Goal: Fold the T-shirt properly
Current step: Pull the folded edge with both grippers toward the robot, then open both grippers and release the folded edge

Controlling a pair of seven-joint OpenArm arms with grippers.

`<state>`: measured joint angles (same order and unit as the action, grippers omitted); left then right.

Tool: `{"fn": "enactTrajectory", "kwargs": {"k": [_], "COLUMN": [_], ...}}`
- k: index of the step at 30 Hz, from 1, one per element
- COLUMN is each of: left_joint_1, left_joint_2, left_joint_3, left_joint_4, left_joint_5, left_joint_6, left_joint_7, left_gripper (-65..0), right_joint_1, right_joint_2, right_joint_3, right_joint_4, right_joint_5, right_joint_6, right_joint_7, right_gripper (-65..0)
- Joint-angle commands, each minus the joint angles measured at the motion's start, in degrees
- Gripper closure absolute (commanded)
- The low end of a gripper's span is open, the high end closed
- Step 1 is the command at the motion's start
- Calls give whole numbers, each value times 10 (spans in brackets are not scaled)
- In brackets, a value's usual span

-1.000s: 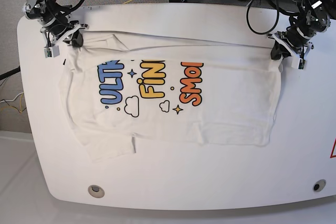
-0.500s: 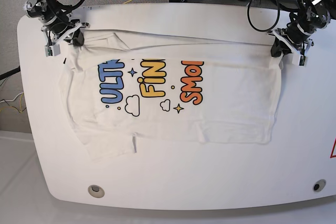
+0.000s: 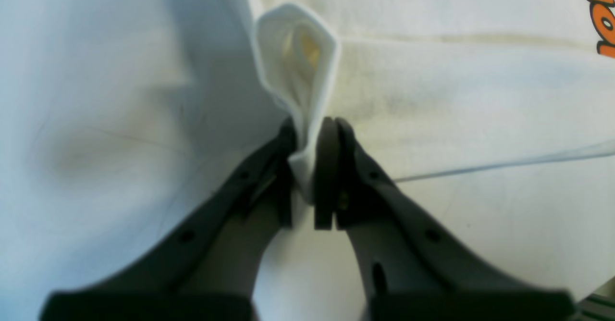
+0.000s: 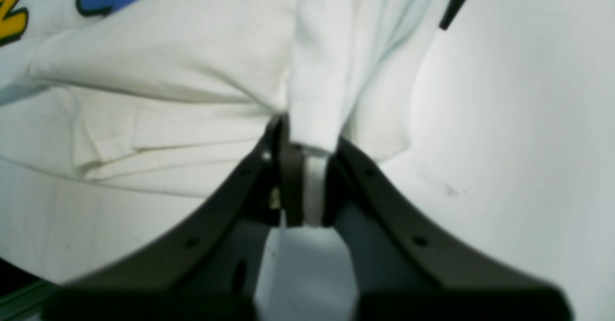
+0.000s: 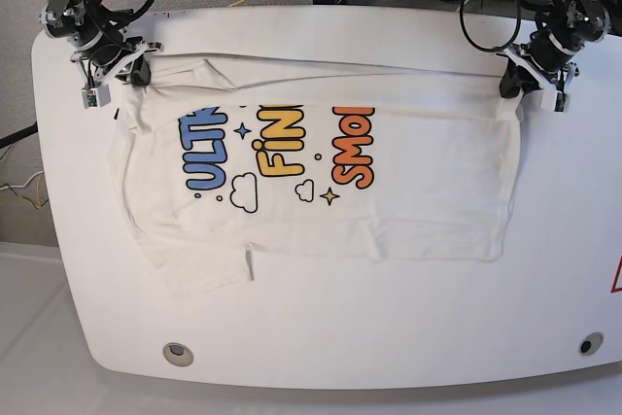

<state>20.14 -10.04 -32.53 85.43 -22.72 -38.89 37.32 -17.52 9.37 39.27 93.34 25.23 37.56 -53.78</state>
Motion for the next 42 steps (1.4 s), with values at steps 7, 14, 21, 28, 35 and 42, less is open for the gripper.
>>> {"fn": "enactTrajectory", "kwargs": {"k": [7,14,21,28,35,42], "left_joint_1": [42,45,44,42,39,28], "left_joint_2": [4,11,11,9,9,9], "left_joint_3": [3,3,4,4,4,4], "left_joint_4": [-17,-17,-17,-15,-14,-14], "left_joint_5": [88,88,88,87,84,84], "left_joint_6": [11,11,11,11,11,11], "left_joint_7": [107,106,106,106,106,106], "left_gripper": [-23,-23,-23,-25,-25,-25], "right_joint_1": [0,-2,-2,-3,-4,-5], "right_joint_2": [8,8,8,10,11,11], "right_joint_3": [3,3,3,3,3,3], "right_joint_4": [4,4,4,5,6,7], "right_joint_5": [-30,-30,-29,-26,-26,-26], "right_joint_6": [-7,-7,-7,-6,-6,-6], "right_joint_7": [-11,-11,-11,-13,-13,-13], "right_gripper": [0,0,-4,-6,-58,-304]}}
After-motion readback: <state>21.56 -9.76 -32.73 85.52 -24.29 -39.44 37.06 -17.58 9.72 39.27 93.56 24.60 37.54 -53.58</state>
